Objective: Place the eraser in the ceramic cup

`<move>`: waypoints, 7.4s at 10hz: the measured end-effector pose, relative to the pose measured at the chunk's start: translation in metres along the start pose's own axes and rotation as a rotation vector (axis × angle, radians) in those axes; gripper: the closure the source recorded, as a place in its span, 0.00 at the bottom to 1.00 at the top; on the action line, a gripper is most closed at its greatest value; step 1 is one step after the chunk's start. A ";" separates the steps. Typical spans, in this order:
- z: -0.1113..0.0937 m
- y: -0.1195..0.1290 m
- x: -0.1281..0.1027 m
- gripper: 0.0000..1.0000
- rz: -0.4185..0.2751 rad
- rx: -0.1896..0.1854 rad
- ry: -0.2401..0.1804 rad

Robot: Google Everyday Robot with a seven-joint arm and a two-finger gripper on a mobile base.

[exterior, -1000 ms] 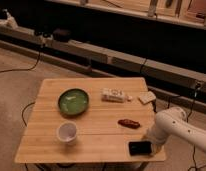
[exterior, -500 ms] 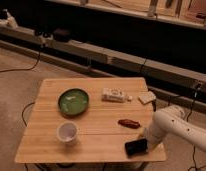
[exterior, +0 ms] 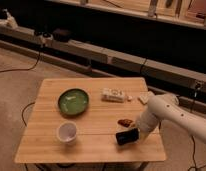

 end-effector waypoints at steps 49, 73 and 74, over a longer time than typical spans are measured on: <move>-0.033 -0.222 -0.256 1.00 -0.943 -0.209 0.210; 0.007 -0.193 -0.304 0.20 -1.127 -0.312 0.198; 0.007 -0.192 -0.301 0.20 -1.124 -0.321 0.194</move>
